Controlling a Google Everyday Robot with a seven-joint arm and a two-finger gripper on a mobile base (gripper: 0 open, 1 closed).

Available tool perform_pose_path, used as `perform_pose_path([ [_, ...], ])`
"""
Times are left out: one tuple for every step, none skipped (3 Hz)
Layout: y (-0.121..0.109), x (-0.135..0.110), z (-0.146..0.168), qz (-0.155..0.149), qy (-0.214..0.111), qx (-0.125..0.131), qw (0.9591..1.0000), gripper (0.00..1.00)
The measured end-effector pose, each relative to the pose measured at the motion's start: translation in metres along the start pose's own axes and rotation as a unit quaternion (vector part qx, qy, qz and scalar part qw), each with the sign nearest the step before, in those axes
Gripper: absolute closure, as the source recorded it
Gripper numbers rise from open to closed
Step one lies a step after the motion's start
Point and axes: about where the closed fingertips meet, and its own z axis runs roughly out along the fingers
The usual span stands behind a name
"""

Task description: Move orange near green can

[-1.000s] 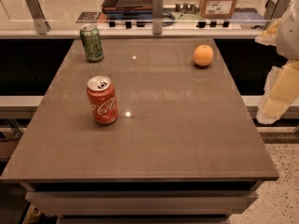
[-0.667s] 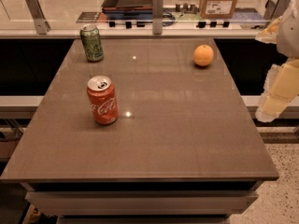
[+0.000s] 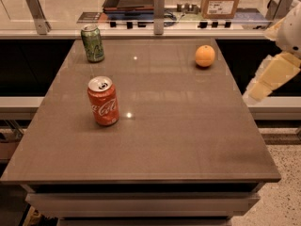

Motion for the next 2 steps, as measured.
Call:
perform_pose_path([
  [-0.032,-0.003,0.015,0.042,-0.040,0.027,0.9980,0.00],
  [-0.060,-0.011,0.037,0.068,-0.080,0.042,0.9936,0.00],
])
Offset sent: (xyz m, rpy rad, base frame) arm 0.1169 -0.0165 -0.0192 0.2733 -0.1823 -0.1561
